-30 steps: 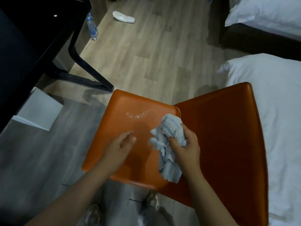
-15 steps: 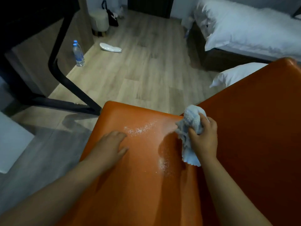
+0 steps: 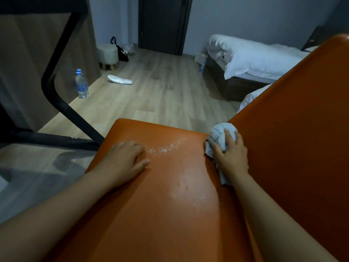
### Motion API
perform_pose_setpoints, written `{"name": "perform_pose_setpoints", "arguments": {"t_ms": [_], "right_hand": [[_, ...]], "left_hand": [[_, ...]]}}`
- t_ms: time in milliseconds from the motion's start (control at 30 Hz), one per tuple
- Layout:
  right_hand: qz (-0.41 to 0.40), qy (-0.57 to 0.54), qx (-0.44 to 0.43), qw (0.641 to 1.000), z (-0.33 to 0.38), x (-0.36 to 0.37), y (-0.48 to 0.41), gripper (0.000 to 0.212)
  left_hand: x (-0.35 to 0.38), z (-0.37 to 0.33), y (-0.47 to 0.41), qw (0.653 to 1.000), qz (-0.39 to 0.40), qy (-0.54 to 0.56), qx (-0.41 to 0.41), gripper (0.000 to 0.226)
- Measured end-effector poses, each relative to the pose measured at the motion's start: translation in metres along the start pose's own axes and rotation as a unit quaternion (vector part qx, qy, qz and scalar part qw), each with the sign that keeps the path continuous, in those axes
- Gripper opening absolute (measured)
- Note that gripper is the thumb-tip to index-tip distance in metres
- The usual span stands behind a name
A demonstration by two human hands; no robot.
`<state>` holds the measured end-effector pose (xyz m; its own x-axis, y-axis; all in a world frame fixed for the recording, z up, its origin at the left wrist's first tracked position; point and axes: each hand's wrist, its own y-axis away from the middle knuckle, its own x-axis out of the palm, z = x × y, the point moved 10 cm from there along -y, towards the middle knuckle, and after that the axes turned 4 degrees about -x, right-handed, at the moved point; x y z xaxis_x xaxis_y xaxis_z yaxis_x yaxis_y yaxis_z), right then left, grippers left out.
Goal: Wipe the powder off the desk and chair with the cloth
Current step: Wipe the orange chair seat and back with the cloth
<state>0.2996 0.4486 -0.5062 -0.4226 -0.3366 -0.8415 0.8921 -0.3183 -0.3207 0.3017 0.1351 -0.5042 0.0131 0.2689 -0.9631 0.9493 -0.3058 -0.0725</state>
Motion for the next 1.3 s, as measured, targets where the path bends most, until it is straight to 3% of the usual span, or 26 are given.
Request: {"name": "perform_pose_setpoints", "arguments": {"t_ms": [300,533,900,1067,1300], "right_hand": [[0.014,0.012,-0.024,1.0,0.029,0.024,-0.022,0.064],[0.012,0.004,-0.05,0.999,0.065,0.044,-0.027,0.061],[0.03,-0.036,-0.119,0.992,0.175,0.09,-0.018,0.059],[0.042,-0.061,-0.158,0.985,0.225,0.108,-0.009,0.058],[0.093,-0.083,-0.199,0.972,0.275,0.13,-0.01,0.056]], "left_hand": [[0.004,0.009,0.001,0.999,-0.032,0.015,0.017,0.06],[-0.005,0.023,0.007,0.994,-0.039,0.095,0.023,0.067],[-0.013,0.09,0.055,0.99,-0.066,0.113,-0.053,0.07],[-0.008,0.104,0.074,0.982,-0.041,0.176,-0.059,0.086],[-0.005,0.104,0.079,0.977,-0.056,0.202,-0.048,0.069]]}}
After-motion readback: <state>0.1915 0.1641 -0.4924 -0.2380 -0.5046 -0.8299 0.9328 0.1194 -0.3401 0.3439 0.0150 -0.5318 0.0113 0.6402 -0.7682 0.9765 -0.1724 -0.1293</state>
